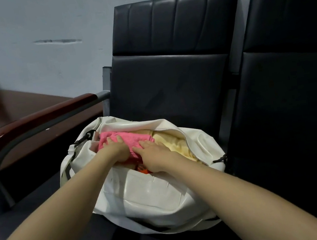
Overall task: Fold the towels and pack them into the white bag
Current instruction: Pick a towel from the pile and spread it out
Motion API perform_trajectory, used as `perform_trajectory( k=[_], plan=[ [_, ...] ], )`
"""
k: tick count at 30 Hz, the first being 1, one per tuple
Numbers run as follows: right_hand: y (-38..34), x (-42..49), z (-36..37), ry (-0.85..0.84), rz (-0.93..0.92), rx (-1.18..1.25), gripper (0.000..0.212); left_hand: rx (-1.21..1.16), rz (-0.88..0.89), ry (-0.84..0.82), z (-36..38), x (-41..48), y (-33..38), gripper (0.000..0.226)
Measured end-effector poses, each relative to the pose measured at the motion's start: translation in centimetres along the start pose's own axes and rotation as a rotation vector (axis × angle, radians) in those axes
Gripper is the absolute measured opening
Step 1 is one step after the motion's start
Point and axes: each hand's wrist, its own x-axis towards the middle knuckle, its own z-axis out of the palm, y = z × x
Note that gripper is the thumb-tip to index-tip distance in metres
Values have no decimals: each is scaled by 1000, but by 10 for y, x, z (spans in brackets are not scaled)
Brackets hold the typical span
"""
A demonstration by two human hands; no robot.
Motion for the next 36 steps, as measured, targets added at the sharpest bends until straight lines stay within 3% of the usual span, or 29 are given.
perform_trajectory(
  k=[5,7,9,10,11,13,17,23,30,32,36],
  plan=[
    [-2,0,0,-114,25,47,62,-59,-8,-36,10,4,-5,97],
    [-4,0,-6,-133,36,47,58,-101,16,-3,4,-8,-5,73],
    [-4,-4,-14,-58,62,92,44,-26,71,234,-6,-18,-11,33],
    [-4,-5,-16,14,74,119,39,43,85,403,-11,-22,-17,28],
    [-3,-7,-17,88,76,146,38,106,100,526,-13,-23,-24,28],
    [-1,-7,-14,135,68,204,45,104,57,604,-10,-21,-39,30],
    [0,-2,2,-42,90,302,67,112,-64,549,-2,-16,-51,36],
    [0,5,6,-73,68,275,64,-115,-66,544,-7,-10,-68,25],
    [-14,21,11,-33,104,330,63,-332,-55,779,-24,-23,-73,27],
    [-23,24,8,-29,113,315,64,-229,-66,803,-21,-29,-69,26],
    [-21,27,8,-34,106,290,58,263,40,745,-13,-38,-40,29]
  ],
)
